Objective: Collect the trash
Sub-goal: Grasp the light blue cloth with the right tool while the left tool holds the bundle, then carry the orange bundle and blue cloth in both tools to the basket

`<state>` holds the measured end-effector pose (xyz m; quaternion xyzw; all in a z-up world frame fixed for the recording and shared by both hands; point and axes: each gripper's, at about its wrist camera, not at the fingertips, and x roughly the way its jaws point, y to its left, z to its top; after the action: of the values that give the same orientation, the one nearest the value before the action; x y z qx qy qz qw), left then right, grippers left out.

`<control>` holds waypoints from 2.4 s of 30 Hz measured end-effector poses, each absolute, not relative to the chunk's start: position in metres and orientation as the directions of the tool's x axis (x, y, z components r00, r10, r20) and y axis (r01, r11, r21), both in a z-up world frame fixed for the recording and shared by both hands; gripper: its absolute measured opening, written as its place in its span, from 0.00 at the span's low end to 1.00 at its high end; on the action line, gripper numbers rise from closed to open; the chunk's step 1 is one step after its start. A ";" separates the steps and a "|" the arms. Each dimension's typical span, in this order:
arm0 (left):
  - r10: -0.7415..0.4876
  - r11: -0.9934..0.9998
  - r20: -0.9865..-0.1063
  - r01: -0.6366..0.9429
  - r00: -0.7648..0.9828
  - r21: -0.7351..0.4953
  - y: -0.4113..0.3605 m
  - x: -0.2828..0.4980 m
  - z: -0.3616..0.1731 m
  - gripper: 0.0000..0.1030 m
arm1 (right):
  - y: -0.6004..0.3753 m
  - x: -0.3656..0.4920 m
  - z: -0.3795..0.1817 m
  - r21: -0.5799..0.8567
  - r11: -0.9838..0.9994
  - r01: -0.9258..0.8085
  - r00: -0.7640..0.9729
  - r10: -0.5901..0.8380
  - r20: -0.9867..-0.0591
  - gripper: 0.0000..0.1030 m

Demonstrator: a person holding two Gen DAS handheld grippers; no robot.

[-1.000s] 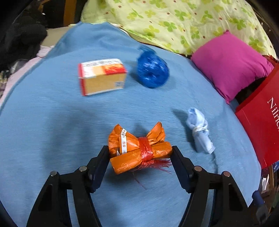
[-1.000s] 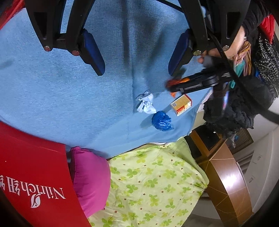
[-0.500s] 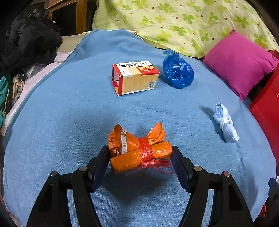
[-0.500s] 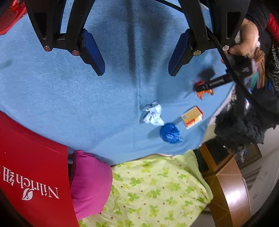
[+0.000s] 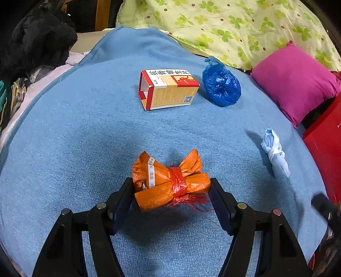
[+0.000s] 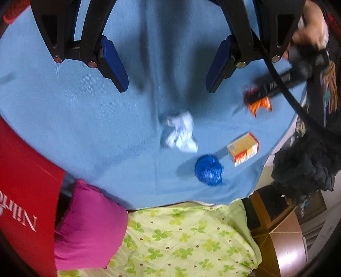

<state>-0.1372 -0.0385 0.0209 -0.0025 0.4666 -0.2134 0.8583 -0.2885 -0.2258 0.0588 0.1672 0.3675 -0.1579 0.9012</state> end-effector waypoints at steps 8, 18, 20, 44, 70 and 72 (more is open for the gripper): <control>-0.382 0.906 -0.802 0.357 0.459 -0.227 -0.035 -0.132 0.022 0.69 | -0.234 -0.240 0.058 0.134 0.900 0.415 0.650 -0.190 -0.736 0.76; -0.379 0.907 -0.804 0.356 0.458 -0.225 -0.036 -0.131 0.022 0.69 | -0.231 -0.192 0.034 0.072 0.917 0.392 0.598 -0.194 -0.778 0.51; -0.376 0.908 -0.805 0.358 0.459 -0.220 -0.037 -0.131 0.022 0.69 | -0.228 -0.186 0.026 0.063 0.924 0.377 0.580 -0.182 -0.794 0.40; -0.324 0.915 -0.797 0.382 0.510 -0.128 -0.042 -0.151 0.023 0.69 | -0.214 -0.292 0.054 0.094 0.930 0.355 0.654 -0.175 -0.736 0.28; -0.468 0.757 -0.738 0.651 0.486 -0.051 -0.118 -0.311 0.102 0.69 | -0.263 -0.504 0.107 0.305 0.820 0.484 0.784 -0.251 -0.567 0.28; -0.486 0.737 -0.732 0.674 0.477 -0.050 -0.127 -0.325 0.107 0.69 | -0.266 -0.526 0.110 0.321 0.802 0.504 0.788 -0.274 -0.551 0.28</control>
<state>-0.3252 -0.1274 0.1072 0.1233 0.3807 -0.3411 0.8506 -0.5262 -0.2656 0.1102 0.2321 0.2471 -0.2122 0.9165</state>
